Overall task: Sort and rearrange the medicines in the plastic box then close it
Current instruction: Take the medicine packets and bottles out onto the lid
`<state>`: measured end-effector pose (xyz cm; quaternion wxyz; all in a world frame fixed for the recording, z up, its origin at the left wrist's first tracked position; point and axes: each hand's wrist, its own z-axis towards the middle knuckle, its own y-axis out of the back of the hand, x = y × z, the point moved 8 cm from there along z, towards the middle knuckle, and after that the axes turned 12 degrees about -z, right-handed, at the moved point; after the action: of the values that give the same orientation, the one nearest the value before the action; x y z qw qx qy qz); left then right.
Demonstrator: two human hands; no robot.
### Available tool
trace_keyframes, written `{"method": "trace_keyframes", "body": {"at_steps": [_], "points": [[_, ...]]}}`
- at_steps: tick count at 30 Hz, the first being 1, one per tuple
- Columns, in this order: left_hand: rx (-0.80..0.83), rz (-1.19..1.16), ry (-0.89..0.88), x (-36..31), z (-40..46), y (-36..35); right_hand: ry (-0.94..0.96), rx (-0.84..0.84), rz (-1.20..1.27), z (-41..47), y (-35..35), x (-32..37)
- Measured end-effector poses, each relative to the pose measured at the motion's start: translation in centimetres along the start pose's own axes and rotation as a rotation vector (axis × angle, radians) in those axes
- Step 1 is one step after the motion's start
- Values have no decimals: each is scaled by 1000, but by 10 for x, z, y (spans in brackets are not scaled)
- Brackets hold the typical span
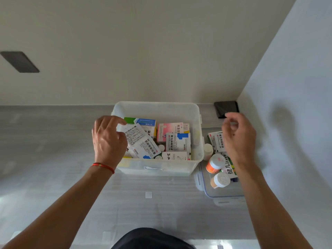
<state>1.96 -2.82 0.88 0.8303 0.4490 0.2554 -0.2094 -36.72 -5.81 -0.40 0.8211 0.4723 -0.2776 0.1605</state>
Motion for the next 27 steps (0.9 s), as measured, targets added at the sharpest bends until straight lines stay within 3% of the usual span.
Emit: {"method": "trace_keyframes", "body": {"at_steps": [2, 4, 7, 9, 11, 14, 17, 22, 27], "points": [[19, 47, 17, 8, -2, -3, 158, 75, 100, -10, -9, 55], [11, -28, 91, 20, -1, -4, 336, 342, 84, -25, -48, 107], [-4, -72, 159, 29, 0, -4, 578, 860, -168, -61, -131, 157], [-5, -72, 183, 31, -1, -3, 750, 1029, -438, -81, -178, 170], [0, -69, 205, 32, -2, -2, 899, 1058, -641, -92, -212, 178], [12, -72, 186, 31, -1, -1, 912, 1137, -732, -93, -245, 179], [20, -84, 188, 33, 0, -2, 814, 1112, -605, -83, -252, 184], [31, -74, 165, 36, 0, -5, 794, 829, -490, -72, -237, 194], [53, -71, 116, 35, 0, -7, 465, 773, -182, -55, -199, 189]]}}
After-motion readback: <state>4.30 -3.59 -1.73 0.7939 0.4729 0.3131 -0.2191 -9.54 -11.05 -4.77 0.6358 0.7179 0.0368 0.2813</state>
